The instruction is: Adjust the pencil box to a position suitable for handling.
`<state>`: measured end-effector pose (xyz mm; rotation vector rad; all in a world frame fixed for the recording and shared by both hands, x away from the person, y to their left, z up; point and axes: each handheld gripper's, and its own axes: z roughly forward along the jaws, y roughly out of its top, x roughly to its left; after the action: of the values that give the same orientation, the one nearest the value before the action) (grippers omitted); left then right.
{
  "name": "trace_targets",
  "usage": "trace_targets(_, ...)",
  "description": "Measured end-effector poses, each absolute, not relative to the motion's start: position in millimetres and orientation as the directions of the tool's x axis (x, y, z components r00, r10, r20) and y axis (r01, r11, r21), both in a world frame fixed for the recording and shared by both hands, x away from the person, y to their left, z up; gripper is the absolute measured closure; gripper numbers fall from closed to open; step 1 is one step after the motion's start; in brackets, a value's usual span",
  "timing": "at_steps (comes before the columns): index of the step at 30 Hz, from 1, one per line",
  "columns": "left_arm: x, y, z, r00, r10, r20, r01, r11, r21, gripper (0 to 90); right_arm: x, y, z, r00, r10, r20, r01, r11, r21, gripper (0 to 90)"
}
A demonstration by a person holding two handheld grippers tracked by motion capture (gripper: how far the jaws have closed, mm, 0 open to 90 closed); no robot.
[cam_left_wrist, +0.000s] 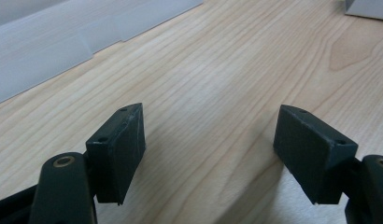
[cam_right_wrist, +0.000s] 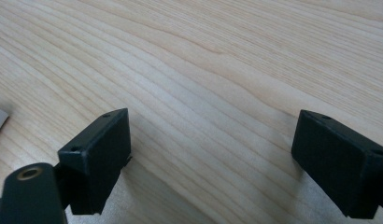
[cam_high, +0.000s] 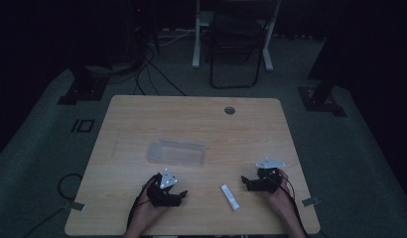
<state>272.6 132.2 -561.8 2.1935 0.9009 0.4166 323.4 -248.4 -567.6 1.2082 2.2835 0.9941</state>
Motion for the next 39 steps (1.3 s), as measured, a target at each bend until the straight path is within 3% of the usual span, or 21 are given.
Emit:
trace_targets(7,274.8,136.9,-558.3,0.720,0.693,0.023,0.483,-0.525,0.701,27.5,323.4,-248.3,-567.6,-0.562,0.827,0.001,0.564,0.383,0.732,11.9)
trace_targets(14,277.3,143.1,-551.8,0.731,0.682,0.029,0.493,-0.557,0.668,43.3,323.4,-248.4,-567.6,-0.563,0.827,0.002,0.565,0.382,0.732,11.9)
trace_targets(39,290.5,168.8,-494.8,0.686,0.720,0.102,0.426,-0.512,0.746,44.6,323.4,-248.4,-567.6,-0.562,0.827,0.002,0.565,0.382,0.731,11.9)
